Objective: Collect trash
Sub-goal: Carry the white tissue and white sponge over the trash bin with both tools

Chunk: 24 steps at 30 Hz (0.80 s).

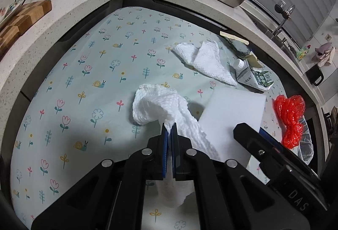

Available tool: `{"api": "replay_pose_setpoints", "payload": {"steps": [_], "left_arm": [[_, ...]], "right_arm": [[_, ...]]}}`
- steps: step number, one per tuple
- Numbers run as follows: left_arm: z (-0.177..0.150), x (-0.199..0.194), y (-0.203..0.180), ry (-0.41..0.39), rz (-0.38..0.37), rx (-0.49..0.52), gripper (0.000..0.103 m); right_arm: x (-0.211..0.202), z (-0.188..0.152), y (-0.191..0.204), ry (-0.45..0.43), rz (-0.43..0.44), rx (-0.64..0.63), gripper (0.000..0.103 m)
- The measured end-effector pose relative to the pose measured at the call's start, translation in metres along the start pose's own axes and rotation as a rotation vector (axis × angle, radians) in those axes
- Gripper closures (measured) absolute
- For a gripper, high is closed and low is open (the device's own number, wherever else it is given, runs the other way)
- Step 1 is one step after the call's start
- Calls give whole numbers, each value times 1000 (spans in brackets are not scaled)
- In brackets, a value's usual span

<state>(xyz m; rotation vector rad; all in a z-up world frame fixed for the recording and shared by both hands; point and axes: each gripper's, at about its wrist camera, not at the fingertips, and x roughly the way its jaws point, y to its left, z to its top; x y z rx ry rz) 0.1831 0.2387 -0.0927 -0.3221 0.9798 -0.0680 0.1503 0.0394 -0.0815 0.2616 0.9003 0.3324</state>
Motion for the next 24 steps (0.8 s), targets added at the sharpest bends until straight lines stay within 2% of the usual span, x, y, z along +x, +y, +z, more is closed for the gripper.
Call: {"api": "replay_pose_setpoints", "payload": {"steps": [9,17,24], "left_arm": [[0,-29,-42,-49,-56,57,101],[-8,-44,-108,-71,-108,164,101],[-24,-47,-177,-71,-156,271,101]], "right_arm": [[-79,14,-52,-164,-82,69,65],[-138,7,-101,-262,-144,137,65],[-180,-8,-146,-311,-199,199,65]]}}
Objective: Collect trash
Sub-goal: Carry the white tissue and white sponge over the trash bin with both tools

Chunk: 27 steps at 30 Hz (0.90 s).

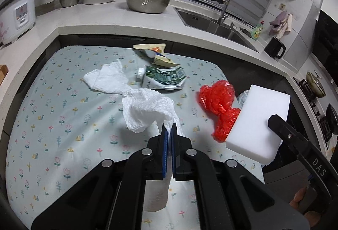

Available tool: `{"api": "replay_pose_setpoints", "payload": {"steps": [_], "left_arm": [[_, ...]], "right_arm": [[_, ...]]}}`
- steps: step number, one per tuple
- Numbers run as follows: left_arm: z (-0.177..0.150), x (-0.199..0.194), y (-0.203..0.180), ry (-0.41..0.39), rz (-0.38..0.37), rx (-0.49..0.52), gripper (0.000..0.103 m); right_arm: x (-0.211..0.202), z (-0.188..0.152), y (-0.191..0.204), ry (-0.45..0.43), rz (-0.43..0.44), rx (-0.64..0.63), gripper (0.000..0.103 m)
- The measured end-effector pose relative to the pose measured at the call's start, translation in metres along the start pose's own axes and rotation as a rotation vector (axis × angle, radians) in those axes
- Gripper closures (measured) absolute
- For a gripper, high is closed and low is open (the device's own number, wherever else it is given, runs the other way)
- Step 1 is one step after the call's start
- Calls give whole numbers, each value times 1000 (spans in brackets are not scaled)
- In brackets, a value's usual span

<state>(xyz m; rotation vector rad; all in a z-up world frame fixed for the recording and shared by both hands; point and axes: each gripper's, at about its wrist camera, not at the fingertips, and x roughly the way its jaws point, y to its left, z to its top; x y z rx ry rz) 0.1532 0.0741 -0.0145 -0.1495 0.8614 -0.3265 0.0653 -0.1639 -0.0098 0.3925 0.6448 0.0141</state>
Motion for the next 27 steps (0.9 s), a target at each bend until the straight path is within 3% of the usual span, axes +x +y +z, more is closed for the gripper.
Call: {"api": "replay_pose_setpoints", "payload": {"steps": [19,27], "left_arm": [[-9,52,-201,59,-183,313,101],[3,91,-269,122,-289,366,100]], "right_arm": [[-57,6,-170,-99,-205,220,65],[-67,10,-220,-129,-302,279,65]]}}
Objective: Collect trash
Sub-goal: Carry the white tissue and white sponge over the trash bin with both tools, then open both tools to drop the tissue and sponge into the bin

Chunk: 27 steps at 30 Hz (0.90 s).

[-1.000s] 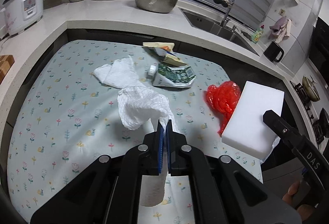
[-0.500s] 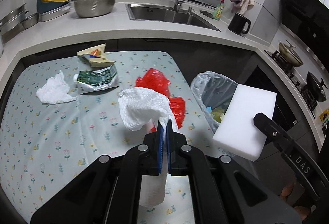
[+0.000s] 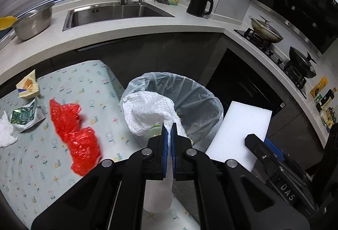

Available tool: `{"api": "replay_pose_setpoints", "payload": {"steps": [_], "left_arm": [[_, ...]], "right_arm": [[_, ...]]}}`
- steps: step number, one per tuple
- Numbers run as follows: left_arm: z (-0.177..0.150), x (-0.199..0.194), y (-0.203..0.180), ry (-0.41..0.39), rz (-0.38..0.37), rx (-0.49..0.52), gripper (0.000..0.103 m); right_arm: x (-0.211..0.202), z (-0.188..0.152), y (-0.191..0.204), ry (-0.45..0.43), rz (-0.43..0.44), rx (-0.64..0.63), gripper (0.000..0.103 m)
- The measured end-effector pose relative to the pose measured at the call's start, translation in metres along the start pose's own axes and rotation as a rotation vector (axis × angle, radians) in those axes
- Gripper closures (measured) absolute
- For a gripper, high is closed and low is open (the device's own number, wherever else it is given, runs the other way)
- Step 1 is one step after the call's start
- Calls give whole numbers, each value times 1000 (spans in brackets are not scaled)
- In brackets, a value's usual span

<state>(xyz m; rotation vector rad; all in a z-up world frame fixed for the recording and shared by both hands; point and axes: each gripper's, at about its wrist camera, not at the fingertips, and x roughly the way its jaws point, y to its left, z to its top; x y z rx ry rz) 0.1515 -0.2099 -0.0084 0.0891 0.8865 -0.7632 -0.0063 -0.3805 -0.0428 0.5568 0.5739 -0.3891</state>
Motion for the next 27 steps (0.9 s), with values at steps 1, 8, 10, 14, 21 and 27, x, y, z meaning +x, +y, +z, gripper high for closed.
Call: {"api": "replay_pose_setpoints", "payload": {"steps": [1,8,10,14,21,27], "left_arm": [[5,6,-3,7,-9,2,100],[31,45,-14,42,-69,-9,100],[34,55,-13,47,-83,-19,100],[39,66,-6,51,-86,-42,75],[44,66,5,33,-102,-70,45],[53,68,-2,32,-136,-22,42]], "right_arm": [[2,2,-4,-1,-6,7,65],[20,13,-19,-4,-36,19,65],[27,16,-19,-1,-42,13,65],[36,20,-17,2,-44,1,65],[51,29,-9,5,-38,-16,64],[61,34,-1,4,-44,-44,64]]}}
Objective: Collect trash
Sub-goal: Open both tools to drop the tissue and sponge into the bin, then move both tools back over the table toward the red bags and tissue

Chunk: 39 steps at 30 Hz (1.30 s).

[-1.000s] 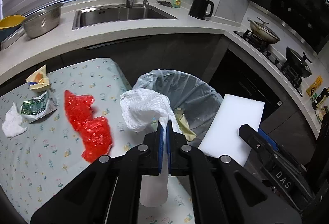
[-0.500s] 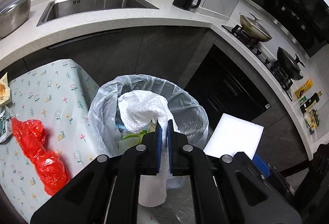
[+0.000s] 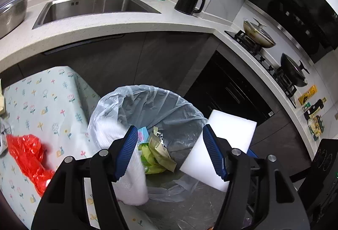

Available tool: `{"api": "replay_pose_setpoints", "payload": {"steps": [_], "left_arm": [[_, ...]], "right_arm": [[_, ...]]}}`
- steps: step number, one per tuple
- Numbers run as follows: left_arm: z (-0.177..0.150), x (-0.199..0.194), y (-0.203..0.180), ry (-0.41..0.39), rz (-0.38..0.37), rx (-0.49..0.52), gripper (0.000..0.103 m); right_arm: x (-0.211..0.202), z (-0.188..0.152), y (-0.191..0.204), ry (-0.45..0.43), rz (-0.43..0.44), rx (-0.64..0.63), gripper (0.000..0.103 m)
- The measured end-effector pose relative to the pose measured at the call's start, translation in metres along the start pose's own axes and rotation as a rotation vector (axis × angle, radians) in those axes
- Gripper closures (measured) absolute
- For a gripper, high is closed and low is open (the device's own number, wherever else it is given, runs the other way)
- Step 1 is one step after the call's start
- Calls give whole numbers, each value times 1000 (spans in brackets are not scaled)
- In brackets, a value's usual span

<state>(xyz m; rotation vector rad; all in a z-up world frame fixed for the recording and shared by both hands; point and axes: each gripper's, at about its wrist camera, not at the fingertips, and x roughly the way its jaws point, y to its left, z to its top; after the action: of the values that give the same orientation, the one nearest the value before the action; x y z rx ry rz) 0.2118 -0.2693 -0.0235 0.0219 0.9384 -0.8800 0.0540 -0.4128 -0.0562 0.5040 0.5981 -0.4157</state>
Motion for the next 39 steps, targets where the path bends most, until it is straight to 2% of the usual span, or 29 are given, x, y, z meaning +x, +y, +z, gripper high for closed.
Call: {"api": "replay_pose_setpoints", "payload": {"steps": [3,8,14,18,21,39], "left_arm": [[7,6,-3,20,-9,18,42],[10,-1,2,-13,10,13,42],[8,-18,17,-69,108,-1,42],[6,-33,31,-108,168,-25,32],[4,-47,40,-140,200,-30,31],[-21,-132,111,-220,336,-133,29]], "right_arm": [[3,1,-1,1,-12,-3,64],[11,1,-2,16,-18,-7,64],[29,4,11,33,-2,-27,60],[36,7,23,25,12,-33,55],[32,9,34,9,26,-42,50],[-9,-13,129,21,142,-173,49]]}}
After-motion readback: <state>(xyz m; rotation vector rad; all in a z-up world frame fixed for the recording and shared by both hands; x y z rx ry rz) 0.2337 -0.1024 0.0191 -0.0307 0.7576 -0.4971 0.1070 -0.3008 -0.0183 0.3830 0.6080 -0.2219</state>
